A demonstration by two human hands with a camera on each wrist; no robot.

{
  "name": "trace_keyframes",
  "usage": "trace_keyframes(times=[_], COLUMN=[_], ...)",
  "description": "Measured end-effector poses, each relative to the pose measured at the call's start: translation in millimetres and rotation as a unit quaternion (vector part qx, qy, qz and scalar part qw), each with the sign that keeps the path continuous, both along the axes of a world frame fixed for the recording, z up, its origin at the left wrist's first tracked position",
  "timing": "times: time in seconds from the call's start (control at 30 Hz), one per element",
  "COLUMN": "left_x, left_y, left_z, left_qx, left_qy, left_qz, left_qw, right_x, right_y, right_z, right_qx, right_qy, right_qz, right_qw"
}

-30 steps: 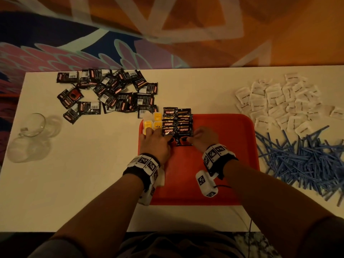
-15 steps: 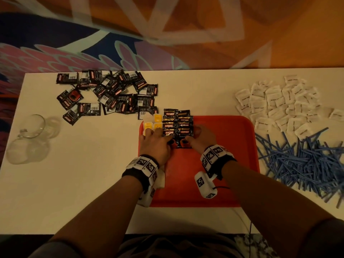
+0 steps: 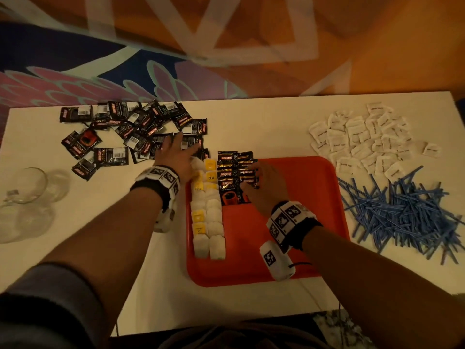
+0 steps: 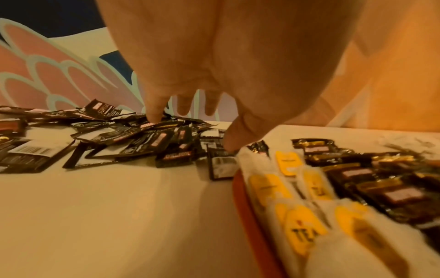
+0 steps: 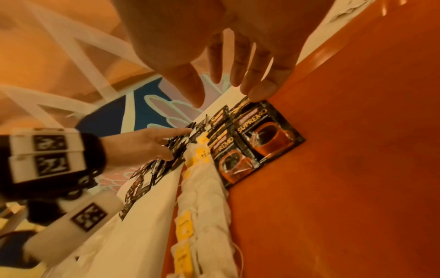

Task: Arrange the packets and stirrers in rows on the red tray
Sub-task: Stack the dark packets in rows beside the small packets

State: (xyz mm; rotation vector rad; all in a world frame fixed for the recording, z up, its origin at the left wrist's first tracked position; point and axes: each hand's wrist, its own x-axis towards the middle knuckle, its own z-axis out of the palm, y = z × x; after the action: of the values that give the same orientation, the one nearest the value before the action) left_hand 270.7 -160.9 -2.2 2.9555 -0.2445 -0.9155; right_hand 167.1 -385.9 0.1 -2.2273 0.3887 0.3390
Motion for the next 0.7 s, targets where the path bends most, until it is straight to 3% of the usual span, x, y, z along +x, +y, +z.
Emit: trace_keyframes(times=[0.17,0.33,0.53,0.63,0.7], left_x=[-4.9,-63.7,-143.9,-165.8,-164.3], left_y=[41.7,86.3,135.6,148.6,161.9], left_z=[-45.3,-54.9,-60.4,-35.2,-22.9], left_qx=[0.0,0.012,-0.015,-0.096,-0.155], left_qy=[0.093,0.013,0.033,-0.076,-0.181], left_qz=[-0.016,-0.075,-0.037,0.038,0.154], left_qw=[0.996,0.997,0.999,0.992,0.959], right_x=[-10.8,-7.1,5.3,10.9,11.9], right_y=[30.8,78.3,155.0,186.0,201.7], right_z=[8.1,10.1,2.3,-9.1,-15.5], right_qx=[-0.006,0.018,0.007,-0.06,-0.119], right_qy=[-0.001,0.012,0.064,0.086,0.101], right_qz=[0.046,0.089,0.2,0.295,0.342], right_qw=[0.999,0.996,0.978,0.95,0.926])
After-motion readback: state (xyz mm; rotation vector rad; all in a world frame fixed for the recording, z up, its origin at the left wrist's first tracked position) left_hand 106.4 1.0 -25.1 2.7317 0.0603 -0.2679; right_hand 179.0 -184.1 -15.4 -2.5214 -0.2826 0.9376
